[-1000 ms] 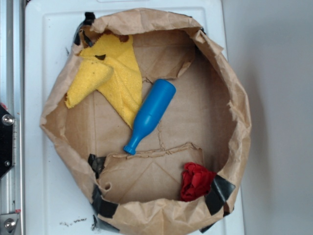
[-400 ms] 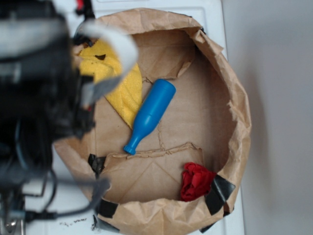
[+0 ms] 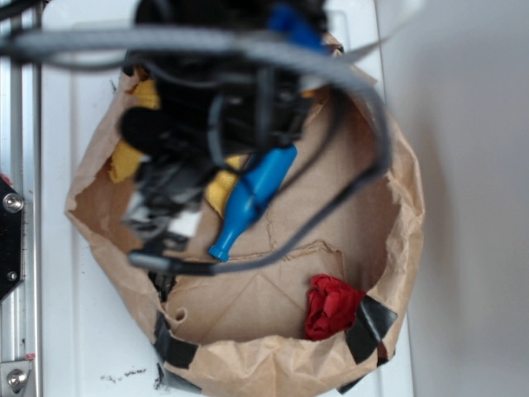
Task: Grab the yellow cloth.
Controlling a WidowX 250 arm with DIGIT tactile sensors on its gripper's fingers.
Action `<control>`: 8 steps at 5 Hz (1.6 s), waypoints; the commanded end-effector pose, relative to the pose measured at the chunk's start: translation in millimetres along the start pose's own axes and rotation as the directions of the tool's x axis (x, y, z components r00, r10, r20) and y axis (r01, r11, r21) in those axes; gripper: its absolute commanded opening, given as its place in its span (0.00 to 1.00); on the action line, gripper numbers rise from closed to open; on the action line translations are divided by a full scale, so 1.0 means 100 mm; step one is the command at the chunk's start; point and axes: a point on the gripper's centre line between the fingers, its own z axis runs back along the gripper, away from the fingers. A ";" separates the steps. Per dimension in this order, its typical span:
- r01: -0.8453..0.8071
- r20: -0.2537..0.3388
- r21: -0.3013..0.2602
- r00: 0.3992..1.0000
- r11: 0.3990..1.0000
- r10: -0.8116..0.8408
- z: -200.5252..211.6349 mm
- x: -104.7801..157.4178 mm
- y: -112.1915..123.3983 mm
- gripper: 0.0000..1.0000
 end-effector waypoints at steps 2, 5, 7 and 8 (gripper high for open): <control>0.004 0.044 0.031 0.999 1.000 -0.006 0.15 0.07 -0.01 1.00; 0.160 -0.020 0.117 0.987 0.980 -0.159 -0.63 -0.18 0.23 1.00; 0.221 0.068 0.223 0.968 0.950 -0.241 -1.13 -0.15 0.38 1.00; 0.227 0.022 0.236 0.971 0.945 -0.238 -1.36 -0.09 0.48 1.00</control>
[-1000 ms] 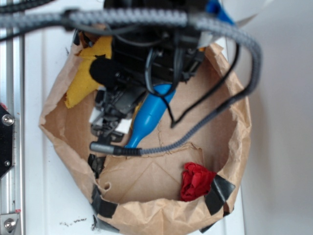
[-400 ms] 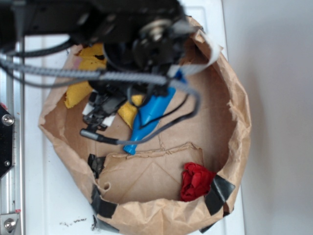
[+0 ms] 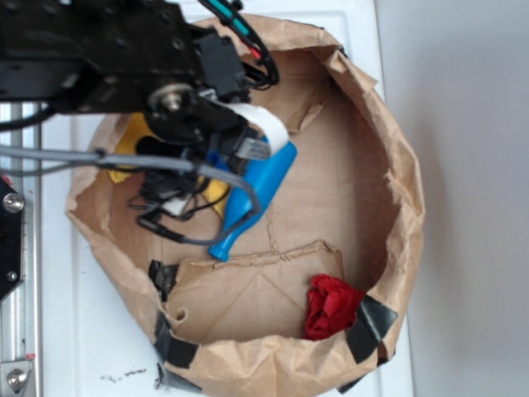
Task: Grab the yellow cloth.
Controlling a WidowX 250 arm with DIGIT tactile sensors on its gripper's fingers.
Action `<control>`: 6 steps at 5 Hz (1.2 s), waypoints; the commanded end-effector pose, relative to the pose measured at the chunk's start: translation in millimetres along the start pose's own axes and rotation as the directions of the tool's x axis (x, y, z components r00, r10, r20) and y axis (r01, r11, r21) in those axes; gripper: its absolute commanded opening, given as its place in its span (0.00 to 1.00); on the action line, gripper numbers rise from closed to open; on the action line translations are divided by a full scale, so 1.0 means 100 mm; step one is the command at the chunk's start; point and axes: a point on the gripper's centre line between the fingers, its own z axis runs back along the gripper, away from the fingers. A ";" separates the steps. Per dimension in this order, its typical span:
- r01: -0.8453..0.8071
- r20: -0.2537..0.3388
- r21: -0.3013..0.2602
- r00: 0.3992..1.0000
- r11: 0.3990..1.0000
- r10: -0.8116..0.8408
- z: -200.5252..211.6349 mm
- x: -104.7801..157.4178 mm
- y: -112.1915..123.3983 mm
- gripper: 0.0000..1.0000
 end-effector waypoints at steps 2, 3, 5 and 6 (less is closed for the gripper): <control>0.063 -0.056 0.140 0.997 0.988 -0.055 -0.42 0.03 0.14 1.00; 0.032 -0.061 0.164 0.998 0.986 -0.022 -0.35 -0.19 -0.09 0.00; 0.036 -0.027 0.141 0.999 0.989 -0.032 -0.07 -0.37 -0.38 0.00; 0.023 -0.013 0.120 1.000 0.992 -0.021 0.09 -0.42 -0.46 0.00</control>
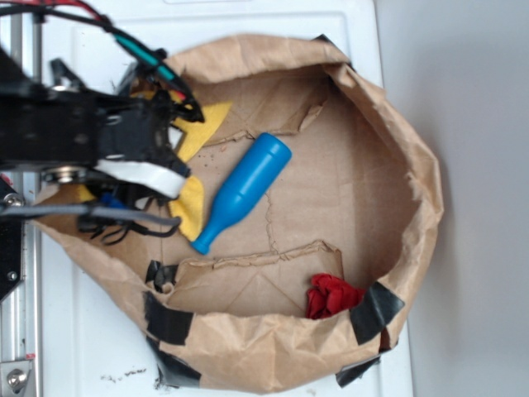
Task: Grab the yellow cloth.
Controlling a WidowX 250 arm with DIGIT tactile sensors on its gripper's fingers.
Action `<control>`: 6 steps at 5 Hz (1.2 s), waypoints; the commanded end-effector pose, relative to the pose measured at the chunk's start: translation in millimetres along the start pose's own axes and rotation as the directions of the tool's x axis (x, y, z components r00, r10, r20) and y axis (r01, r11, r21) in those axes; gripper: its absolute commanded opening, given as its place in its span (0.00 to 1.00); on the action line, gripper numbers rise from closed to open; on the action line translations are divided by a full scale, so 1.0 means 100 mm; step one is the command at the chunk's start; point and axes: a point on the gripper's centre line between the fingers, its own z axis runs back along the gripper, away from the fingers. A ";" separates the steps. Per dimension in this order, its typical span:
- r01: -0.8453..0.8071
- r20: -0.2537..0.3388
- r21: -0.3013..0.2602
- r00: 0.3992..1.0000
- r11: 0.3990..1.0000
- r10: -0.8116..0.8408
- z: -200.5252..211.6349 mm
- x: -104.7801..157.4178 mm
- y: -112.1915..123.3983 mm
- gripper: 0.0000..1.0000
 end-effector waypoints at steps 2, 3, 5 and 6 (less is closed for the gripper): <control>-0.113 0.057 -0.103 0.991 0.988 0.120 0.65 0.35 0.39 0.00; -0.217 0.031 -0.136 0.974 0.967 0.223 0.94 0.66 0.68 0.00; -0.259 0.065 -0.197 0.959 0.946 0.276 1.12 1.00 1.00 0.00; -0.251 0.099 -0.230 0.955 0.940 0.279 1.29 1.05 1.03 0.00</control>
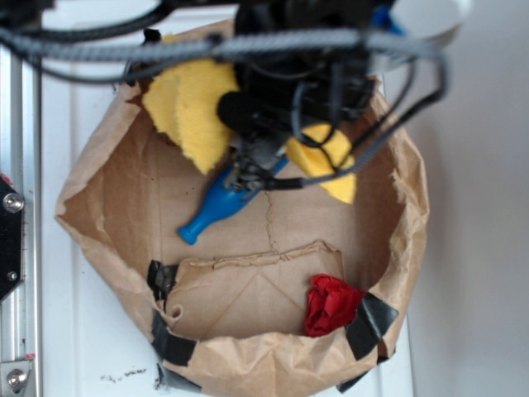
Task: Grab the yellow cloth.
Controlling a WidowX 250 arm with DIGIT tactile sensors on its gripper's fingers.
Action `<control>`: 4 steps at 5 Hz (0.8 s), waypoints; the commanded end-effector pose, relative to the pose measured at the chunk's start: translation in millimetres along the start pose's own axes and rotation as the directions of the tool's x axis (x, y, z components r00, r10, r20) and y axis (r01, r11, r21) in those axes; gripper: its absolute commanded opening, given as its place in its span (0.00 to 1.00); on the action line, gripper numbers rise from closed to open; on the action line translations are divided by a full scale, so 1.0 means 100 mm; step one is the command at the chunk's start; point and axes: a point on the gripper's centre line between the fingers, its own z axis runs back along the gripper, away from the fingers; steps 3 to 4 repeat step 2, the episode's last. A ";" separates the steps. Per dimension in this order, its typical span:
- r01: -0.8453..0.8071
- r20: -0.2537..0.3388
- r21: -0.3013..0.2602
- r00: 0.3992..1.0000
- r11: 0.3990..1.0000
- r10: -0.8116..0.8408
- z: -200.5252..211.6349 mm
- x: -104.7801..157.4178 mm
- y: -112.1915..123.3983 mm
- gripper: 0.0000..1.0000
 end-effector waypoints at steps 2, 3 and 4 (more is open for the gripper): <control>0.030 0.084 0.007 0.996 1.000 -0.031 0.37 0.21 0.02 0.00; 0.030 0.084 0.007 0.996 1.000 -0.031 0.37 0.21 0.02 0.00; 0.030 0.084 0.007 0.996 1.000 -0.031 0.37 0.21 0.02 0.00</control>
